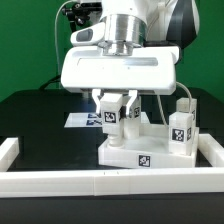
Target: Assemble square table
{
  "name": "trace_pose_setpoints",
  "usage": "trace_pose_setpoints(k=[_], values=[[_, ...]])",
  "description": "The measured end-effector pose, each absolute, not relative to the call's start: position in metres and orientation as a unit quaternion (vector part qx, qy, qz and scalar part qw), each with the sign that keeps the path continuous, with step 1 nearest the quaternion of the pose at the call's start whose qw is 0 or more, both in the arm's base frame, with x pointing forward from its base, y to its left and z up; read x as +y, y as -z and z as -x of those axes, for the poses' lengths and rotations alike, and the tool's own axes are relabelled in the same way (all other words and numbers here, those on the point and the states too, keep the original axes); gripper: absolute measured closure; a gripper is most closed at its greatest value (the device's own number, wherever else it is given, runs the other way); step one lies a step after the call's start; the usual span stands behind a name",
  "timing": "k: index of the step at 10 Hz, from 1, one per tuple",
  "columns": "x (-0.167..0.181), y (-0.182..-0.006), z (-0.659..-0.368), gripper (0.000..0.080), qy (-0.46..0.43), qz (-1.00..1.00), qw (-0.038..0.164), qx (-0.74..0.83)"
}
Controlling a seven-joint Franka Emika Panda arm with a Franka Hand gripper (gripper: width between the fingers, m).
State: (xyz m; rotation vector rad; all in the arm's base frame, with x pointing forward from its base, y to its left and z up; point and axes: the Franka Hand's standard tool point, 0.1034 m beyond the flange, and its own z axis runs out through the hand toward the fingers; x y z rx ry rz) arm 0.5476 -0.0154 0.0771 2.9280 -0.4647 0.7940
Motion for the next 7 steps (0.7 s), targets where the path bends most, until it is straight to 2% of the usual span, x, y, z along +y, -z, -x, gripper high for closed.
trace_pose_setpoints(k=[3, 7], values=[[-0.0118, -0.0641, -0.5433, 0.0512, -0.256, -0.955, 0.042, -0.146], [-0.0105, -0.0635, -0.543, 0.0512, -0.266, -0.951, 0.047, -0.147]])
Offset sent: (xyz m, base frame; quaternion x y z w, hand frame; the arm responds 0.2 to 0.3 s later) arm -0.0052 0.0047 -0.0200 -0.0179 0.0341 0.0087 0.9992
